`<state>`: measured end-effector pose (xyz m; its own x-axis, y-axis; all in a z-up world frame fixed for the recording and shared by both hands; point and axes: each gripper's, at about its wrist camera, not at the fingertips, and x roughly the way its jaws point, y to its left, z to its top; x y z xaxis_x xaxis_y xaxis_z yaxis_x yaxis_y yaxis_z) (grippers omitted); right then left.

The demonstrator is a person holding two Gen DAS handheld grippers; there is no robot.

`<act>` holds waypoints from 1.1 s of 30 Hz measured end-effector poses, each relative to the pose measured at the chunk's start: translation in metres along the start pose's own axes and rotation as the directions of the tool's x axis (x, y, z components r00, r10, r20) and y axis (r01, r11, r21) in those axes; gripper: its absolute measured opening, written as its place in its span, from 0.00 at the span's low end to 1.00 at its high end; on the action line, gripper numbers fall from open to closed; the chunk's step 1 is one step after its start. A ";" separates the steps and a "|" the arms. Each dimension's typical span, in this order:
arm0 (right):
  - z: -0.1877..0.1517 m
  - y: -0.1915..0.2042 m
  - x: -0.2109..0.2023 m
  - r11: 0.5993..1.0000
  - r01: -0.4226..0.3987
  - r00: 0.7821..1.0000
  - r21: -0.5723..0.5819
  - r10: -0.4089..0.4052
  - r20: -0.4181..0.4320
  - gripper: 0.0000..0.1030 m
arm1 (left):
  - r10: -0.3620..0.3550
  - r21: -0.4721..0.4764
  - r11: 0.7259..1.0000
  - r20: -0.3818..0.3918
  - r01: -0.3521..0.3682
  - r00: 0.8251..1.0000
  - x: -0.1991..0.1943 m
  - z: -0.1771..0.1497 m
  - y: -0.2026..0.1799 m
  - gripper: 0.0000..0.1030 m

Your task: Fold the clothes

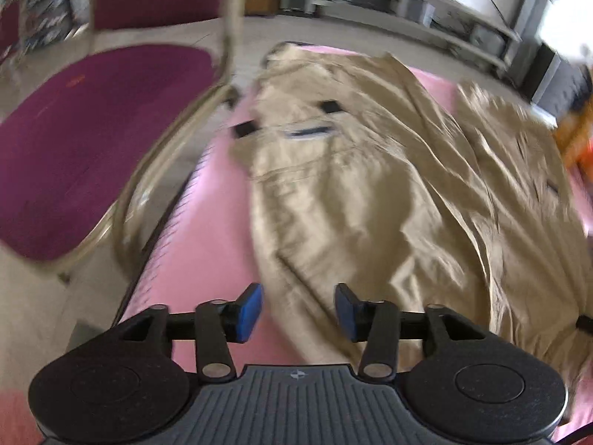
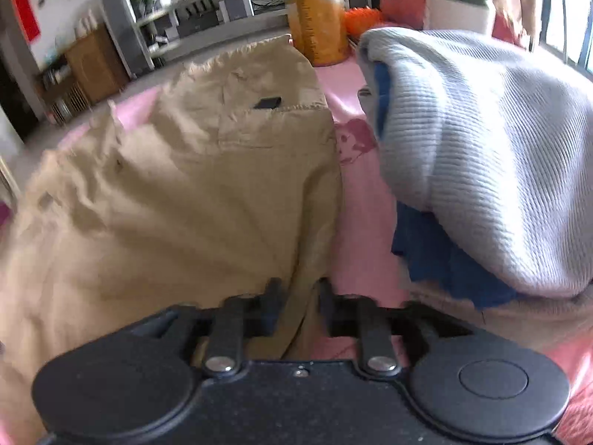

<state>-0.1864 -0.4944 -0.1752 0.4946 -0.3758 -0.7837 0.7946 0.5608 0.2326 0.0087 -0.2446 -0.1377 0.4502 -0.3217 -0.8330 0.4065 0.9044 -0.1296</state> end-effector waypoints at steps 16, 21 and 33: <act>-0.037 -0.019 -0.014 0.929 -0.295 0.919 0.223 0.340 -0.202 0.36 | -0.205 -0.022 0.979 -0.196 0.204 0.959 0.005 -0.040 -0.018 0.46; -0.042 0.002 -0.016 0.961 -0.260 0.939 0.089 0.274 -0.207 0.12 | -0.198 0.034 0.978 -0.182 0.207 0.963 -0.003 -0.032 -0.026 0.13; -0.037 0.001 -0.039 0.970 -0.208 0.948 0.123 0.231 -0.221 0.11 | -0.240 -0.141 0.968 -0.273 0.208 0.931 -0.004 -0.036 -0.002 0.16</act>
<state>-0.2176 -0.4522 -0.1656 0.5745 -0.0638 -0.8160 0.7117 0.5315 0.4594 -0.0227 -0.2349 -0.1531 0.1044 -0.4403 -0.8918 0.3754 0.8478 -0.3746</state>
